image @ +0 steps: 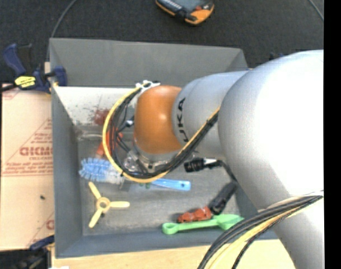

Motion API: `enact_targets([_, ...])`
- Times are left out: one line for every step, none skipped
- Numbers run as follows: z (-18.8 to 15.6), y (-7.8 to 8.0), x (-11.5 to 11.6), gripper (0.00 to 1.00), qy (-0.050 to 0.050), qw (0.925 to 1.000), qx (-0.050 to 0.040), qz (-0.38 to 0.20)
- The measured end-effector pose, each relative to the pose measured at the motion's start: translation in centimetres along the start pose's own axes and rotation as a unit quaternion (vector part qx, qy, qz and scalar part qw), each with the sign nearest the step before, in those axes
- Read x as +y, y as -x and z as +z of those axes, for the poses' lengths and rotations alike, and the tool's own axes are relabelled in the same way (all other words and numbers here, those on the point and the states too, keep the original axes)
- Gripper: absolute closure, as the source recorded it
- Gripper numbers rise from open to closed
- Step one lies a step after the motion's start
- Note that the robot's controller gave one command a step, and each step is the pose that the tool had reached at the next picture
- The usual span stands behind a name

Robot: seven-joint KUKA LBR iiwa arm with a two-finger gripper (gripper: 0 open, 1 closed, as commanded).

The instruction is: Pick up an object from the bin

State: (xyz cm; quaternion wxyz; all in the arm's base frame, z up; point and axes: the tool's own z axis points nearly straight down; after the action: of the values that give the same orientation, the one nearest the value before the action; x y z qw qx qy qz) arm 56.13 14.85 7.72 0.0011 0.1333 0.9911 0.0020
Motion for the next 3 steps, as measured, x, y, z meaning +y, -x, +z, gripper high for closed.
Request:
enact_targets([-1.1, -0.1, -0.1, 1.0, -0.001, 1.0, 0.002, 0.0])
enact_targets([-4.3, -0.2, -0.2, 1.0, -0.002, 1.0, 0.0041, 0.001])
enact_targets([-7.9, 0.1, -0.1, 1.0, 0.0, 1.0, 0.0, 0.0])
